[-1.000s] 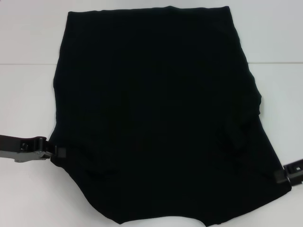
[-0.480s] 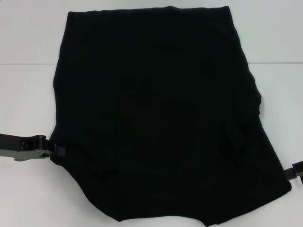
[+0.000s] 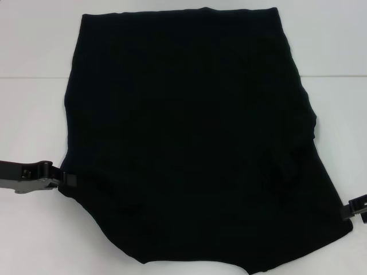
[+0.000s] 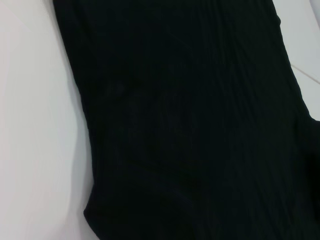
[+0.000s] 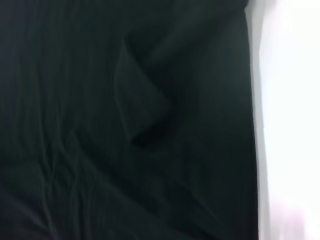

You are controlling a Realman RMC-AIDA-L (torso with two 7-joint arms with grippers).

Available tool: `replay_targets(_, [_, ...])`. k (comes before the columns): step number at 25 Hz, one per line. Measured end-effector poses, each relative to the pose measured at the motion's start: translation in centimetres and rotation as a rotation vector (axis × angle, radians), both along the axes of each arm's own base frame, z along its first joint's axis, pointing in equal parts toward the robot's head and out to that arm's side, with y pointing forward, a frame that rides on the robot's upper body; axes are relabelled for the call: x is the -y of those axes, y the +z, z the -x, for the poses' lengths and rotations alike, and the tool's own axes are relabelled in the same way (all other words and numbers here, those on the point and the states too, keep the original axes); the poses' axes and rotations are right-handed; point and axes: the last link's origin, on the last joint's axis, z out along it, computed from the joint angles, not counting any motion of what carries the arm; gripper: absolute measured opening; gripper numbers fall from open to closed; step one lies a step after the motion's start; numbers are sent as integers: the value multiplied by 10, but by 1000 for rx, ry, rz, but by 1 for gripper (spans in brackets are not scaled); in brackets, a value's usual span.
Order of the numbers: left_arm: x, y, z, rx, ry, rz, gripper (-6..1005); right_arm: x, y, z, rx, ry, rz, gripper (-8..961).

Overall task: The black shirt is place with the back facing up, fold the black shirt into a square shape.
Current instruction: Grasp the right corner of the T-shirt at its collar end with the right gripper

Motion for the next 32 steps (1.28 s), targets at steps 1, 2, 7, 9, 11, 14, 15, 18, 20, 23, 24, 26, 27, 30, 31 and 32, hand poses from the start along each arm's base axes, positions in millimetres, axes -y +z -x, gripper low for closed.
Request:
replay_targets(1, [0, 0, 0, 0, 0, 0, 50, -1, 0, 1, 3, 6, -5, 681])
replay_targets(2, [0, 0, 0, -1, 1, -1, 50, -2, 0, 2, 5, 11, -9, 681])
replay_targets(7, [0, 2, 1, 0, 4, -7, 49, -3, -4, 5, 3, 35, -7, 679])
replay_targets(9, [-1, 3, 1, 3, 6, -13, 48, -3, -7, 7, 2, 40, 1, 679])
replay_targets(11, [-1, 4, 1, 3, 6, -15, 49, -3, -10, 8, 5, 48, 14, 678])
replay_targets(14, [-2, 4, 1, 3, 5, -17, 49, -2, -13, 9, 14, 55, 29, 677])
replay_targets(15, [-2, 4, 1, 3, 5, -18, 49, -2, -13, 9, 17, 58, 33, 676])
replay_targets(18, [-2, 5, 1, 4, 6, -22, 49, -2, -14, 9, 26, 64, 45, 675])
replay_targets(20, [-3, 5, 1, 6, 7, -25, 50, -2, -15, 10, 30, 70, 49, 675])
replay_targets(23, [-3, 5, 1, 7, 7, -27, 50, -3, -16, 11, 35, 78, 53, 674])
replay_targets(24, [-3, 5, 1, 7, 7, -27, 50, -4, -17, 12, 38, 82, 55, 673])
replay_targets(26, [-2, 5, 1, 7, 8, -27, 50, -4, -19, 12, 44, 88, 59, 673])
replay_targets(27, [-2, 5, 1, 7, 8, -27, 50, -4, -21, 13, 46, 91, 63, 672])
replay_targets(30, [-2, 5, 2, 7, 10, -27, 50, -5, -24, 14, 52, 96, 69, 671])
replay_targets(31, [-2, 5, 2, 7, 10, -27, 50, -5, -24, 14, 52, 96, 69, 671])
replay_targets(32, [-1, 5, 2, 7, 11, -27, 50, -5, -24, 14, 52, 96, 68, 671])
